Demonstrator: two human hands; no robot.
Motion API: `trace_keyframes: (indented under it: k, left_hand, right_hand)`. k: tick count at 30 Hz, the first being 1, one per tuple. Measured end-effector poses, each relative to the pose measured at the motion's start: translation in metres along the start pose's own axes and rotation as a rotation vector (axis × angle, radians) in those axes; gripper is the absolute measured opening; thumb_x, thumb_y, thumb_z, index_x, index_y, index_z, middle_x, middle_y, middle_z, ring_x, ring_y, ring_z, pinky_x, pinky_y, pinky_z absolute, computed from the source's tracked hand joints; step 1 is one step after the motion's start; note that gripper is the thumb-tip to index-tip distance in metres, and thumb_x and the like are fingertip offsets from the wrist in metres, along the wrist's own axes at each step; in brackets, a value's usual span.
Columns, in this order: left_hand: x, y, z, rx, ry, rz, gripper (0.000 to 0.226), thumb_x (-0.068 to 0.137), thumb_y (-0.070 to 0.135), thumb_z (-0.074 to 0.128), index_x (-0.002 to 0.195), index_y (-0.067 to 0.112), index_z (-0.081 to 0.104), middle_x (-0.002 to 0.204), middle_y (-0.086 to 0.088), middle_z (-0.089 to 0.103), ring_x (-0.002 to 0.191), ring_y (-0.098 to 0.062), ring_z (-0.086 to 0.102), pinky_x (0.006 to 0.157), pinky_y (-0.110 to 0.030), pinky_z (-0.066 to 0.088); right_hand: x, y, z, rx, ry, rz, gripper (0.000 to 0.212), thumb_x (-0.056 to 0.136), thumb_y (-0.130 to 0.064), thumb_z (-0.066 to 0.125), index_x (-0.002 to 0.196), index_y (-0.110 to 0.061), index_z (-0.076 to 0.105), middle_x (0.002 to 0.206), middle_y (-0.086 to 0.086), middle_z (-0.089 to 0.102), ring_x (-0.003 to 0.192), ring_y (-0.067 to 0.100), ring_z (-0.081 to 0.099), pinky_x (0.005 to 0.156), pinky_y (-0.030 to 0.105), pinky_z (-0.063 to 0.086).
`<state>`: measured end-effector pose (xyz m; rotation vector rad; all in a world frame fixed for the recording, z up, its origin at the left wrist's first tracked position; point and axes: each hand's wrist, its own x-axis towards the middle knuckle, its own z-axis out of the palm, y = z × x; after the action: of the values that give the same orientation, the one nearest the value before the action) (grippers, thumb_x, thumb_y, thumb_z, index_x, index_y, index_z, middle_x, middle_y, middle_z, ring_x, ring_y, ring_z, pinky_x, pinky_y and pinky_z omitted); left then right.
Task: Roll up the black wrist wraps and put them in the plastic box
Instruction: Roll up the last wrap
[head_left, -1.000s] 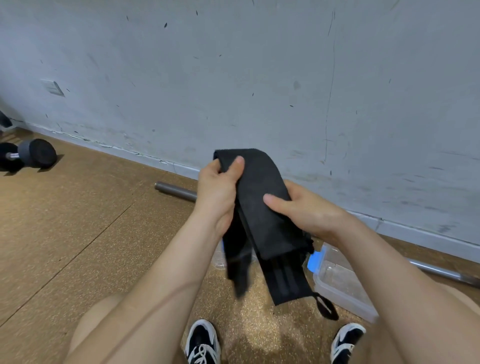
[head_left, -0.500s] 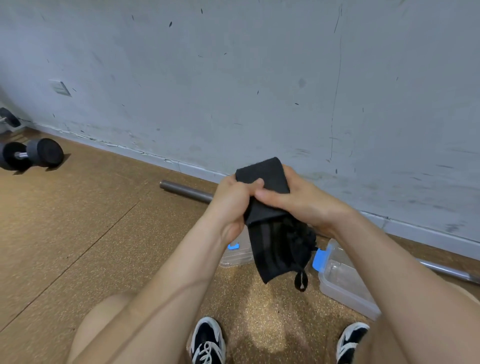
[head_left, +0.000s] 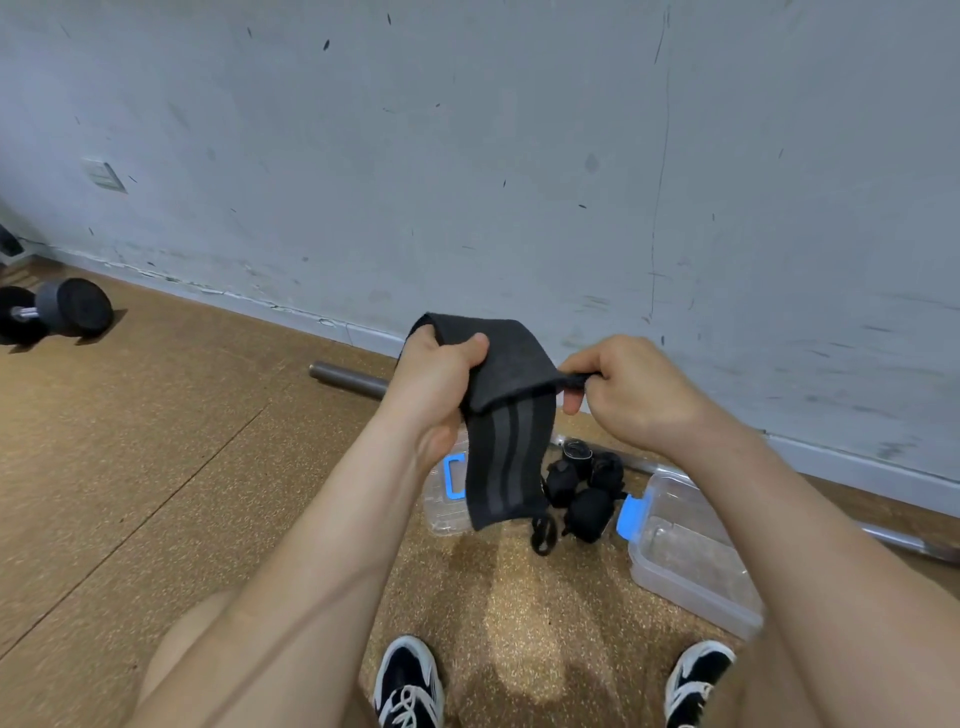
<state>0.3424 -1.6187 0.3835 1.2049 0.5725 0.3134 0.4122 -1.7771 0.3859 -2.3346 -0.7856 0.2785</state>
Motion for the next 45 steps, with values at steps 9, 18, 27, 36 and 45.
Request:
trace_keyframes:
  k: [9,18,27,36,45]
  left_hand:
    - [-0.006,0.013,-0.008,0.032,-0.113,0.029,0.048,0.085,-0.024,0.049,0.122,0.006,0.058,0.106,-0.012,0.071,0.091,-0.026,0.072,0.066,-0.034,0.061]
    - [-0.010,0.020,-0.009,0.090,-0.167,0.111,0.048,0.087,-0.024,0.044,0.123,0.005,0.058,0.110,-0.011,0.071,0.098,-0.027,0.071,0.070,-0.034,0.061]
    - [-0.011,0.016,-0.006,0.223,-0.123,0.213,0.053,0.088,-0.023,0.047,0.125,0.015,0.056,0.111,-0.002,0.069,0.101,-0.018,0.068,0.084,-0.037,0.060]
    - [-0.007,0.008,-0.005,0.377,-0.192,0.259,0.059,0.089,-0.018,0.050,0.133,0.022,0.050,0.119,0.003,0.065,0.109,-0.012,0.064,0.085,-0.027,0.056]
    - [-0.007,0.012,-0.005,0.425,-0.212,0.303,0.051,0.090,-0.015,0.053,0.127,0.019,0.057,0.115,0.003,0.068,0.105,-0.013,0.067,0.084,-0.030,0.057]
  right_hand:
    - [-0.004,-0.002,-0.013,0.340,-0.139,0.051,0.025,0.092,-0.034,0.057,0.084,-0.016,0.073,0.067,-0.011,0.052,0.052,0.002,0.041,0.063,0.017,0.033]
    - [-0.003,0.004,-0.020,0.516,-0.284,0.123,0.046,0.061,-0.059,0.071,0.086,-0.022,0.081,0.055,-0.006,0.029,0.052,0.012,0.023,0.046,0.022,0.018]
    - [-0.002,0.016,-0.022,0.405,-0.363,0.099,0.033,0.087,-0.045,0.060,0.089,-0.018,0.080,0.057,-0.002,0.034,0.052,0.011,0.031,0.050,0.019,0.032]
    - [0.001,0.006,-0.014,0.533,-0.283,0.154,0.063,0.076,-0.073,0.048,0.096,-0.020,0.076,0.096,-0.002,0.076,0.091,0.017,0.066,0.074,0.025,0.047]
    - [0.000,0.003,-0.007,0.818,-0.528,0.233,0.023,0.099,-0.019,0.055,0.118,-0.014,0.066,0.104,0.003,0.073,0.084,0.010,0.070,0.051,0.019,0.052]
